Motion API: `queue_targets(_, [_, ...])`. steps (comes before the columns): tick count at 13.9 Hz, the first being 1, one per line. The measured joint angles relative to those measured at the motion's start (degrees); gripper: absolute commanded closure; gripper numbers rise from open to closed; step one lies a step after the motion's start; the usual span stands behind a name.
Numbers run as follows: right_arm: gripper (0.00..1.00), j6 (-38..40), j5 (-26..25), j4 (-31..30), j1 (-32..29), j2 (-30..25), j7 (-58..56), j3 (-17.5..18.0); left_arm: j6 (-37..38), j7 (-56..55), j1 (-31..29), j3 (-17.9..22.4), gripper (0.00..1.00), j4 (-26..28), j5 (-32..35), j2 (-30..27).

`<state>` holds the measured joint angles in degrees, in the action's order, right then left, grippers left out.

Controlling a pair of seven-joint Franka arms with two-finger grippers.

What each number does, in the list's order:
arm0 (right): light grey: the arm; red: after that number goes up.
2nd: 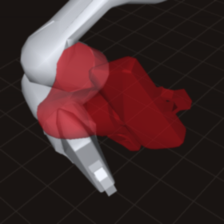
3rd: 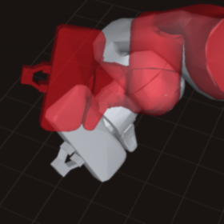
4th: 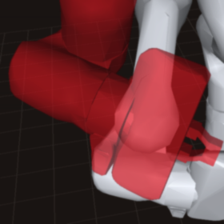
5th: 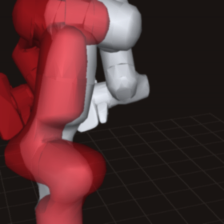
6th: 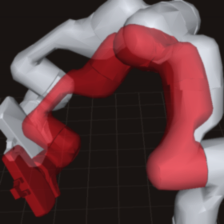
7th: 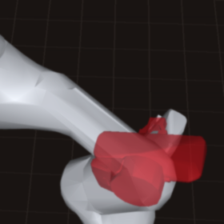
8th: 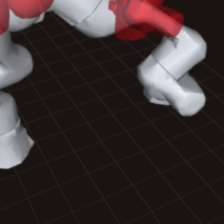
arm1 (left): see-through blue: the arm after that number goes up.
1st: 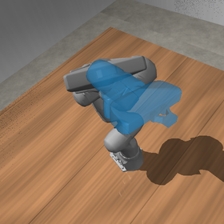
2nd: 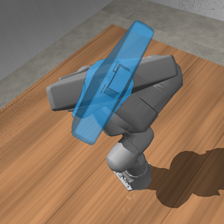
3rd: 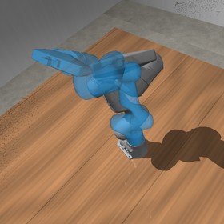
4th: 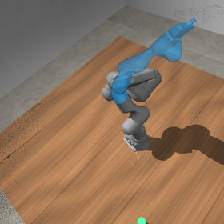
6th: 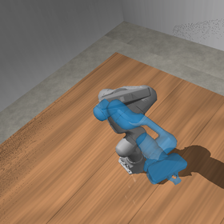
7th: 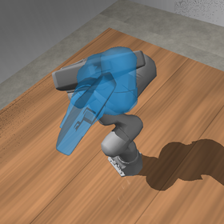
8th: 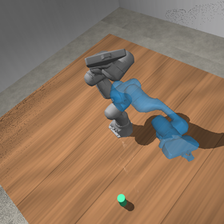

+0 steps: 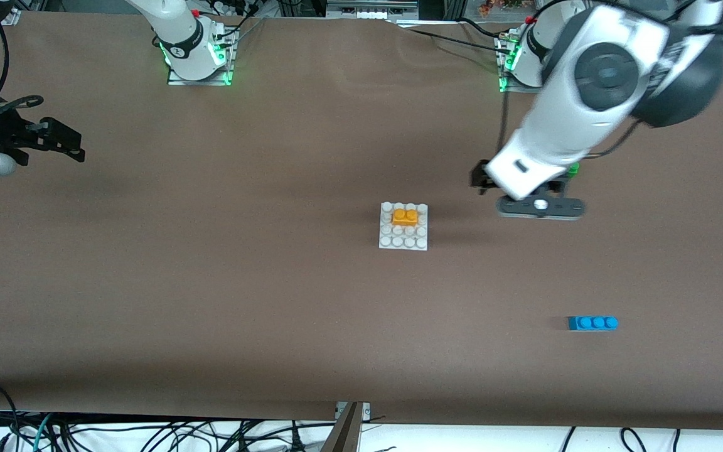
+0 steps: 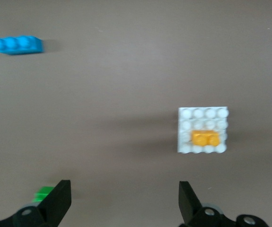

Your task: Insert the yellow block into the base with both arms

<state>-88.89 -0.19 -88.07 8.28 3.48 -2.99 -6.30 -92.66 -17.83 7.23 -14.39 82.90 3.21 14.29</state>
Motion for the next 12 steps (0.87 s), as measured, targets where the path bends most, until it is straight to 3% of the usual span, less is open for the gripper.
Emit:
queue_targets(5, [0.00, 0.0, 0.0, 0.0, 0.0, 0.0, 0.0, 0.0, 1.7, 6.3, -0.4, 10.2, 0.00, 3.7, -0.7, -7.3])
queue_targets(8, [0.00, 0.0, 0.0, 0.0, 0.0, 0.0, 0.0, 0.0, 1.5, 12.5, -0.5, 15.5, 0.00, 6.2, -0.7, -8.8])
queue_targets(12, [0.00, 0.0, 0.0, 0.0, 0.0, 0.0, 0.0, 0.0, 0.4, 13.8, -0.6, 17.2, 0.00, 8.5, -0.7, -9.7])
